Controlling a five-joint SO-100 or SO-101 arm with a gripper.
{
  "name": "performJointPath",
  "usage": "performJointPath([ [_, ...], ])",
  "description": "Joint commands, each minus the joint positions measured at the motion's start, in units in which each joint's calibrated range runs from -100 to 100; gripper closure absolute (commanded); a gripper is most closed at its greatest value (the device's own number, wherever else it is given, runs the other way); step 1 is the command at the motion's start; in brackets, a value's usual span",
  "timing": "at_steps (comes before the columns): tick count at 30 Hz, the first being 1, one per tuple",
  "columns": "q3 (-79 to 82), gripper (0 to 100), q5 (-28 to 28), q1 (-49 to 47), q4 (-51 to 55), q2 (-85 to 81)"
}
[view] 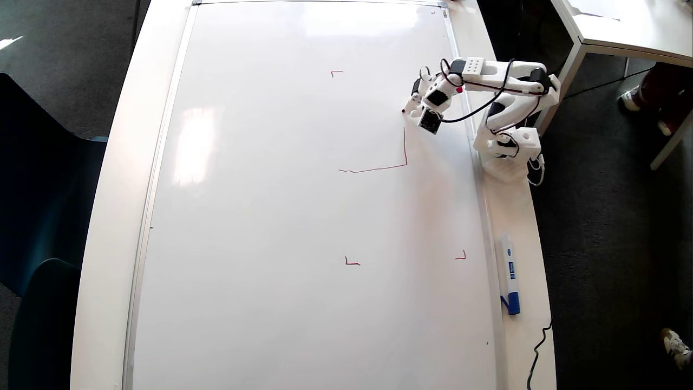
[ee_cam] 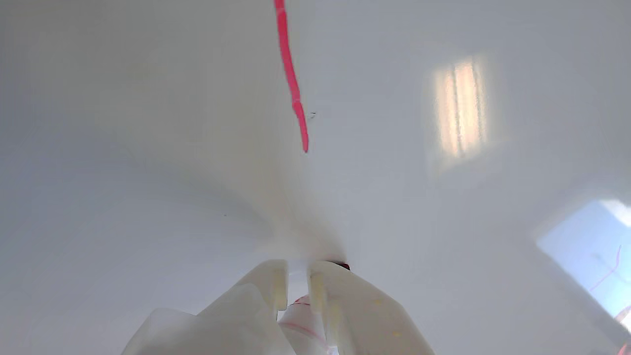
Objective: Draw on a whiteboard a robot head using a pen attached to the gripper
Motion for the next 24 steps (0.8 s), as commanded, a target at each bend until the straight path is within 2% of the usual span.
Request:
performJointPath([
  [1,-2.1,99,-1.3,-1.4,-2.8,0.3],
  [7,-3.7,99,-1.3,-3.0,-6.2,3.3],
  [24,-26.7,99,-3.3,-6.6,-7.5,26.9],
])
